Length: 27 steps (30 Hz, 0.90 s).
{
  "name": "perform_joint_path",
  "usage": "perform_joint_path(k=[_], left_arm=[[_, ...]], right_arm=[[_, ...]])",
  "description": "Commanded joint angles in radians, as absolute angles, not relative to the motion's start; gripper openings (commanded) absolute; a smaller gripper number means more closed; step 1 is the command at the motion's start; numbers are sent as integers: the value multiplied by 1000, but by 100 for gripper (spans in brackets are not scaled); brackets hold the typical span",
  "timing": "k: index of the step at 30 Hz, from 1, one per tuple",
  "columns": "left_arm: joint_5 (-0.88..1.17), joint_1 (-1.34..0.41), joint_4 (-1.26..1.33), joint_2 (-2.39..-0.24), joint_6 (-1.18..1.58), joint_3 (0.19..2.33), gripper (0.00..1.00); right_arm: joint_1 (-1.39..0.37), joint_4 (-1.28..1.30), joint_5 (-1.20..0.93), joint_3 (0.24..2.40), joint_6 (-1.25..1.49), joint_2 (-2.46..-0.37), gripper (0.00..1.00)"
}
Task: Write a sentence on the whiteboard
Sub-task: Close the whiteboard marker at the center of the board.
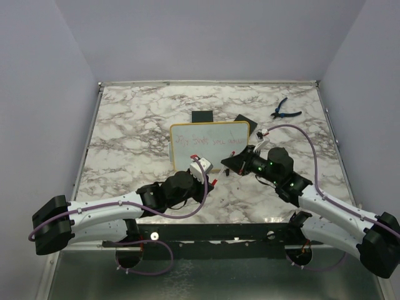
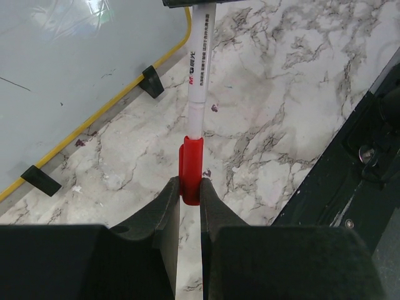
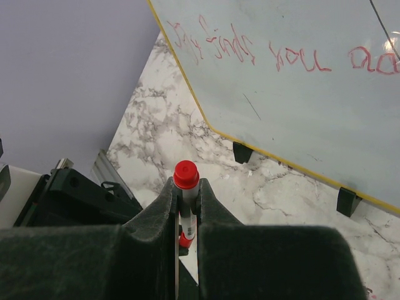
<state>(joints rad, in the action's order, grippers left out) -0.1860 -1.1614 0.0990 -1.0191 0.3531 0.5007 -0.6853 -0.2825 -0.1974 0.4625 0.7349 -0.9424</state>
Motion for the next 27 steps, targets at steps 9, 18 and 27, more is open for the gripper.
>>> perform_joint_path(k=[9,18,27], left_arm=[[-237,-1171,161,-1003,322,495,0],[-266,-1172,233,-1028,321,482,0],[-282,-1173,287,-1056,321,472,0]], right_arm=[[-679,-326,-305,462,754,-990,1],[-679,-360,-370,435,712,-1020,1],[-683,-375,-383,386,645,-1005,1]])
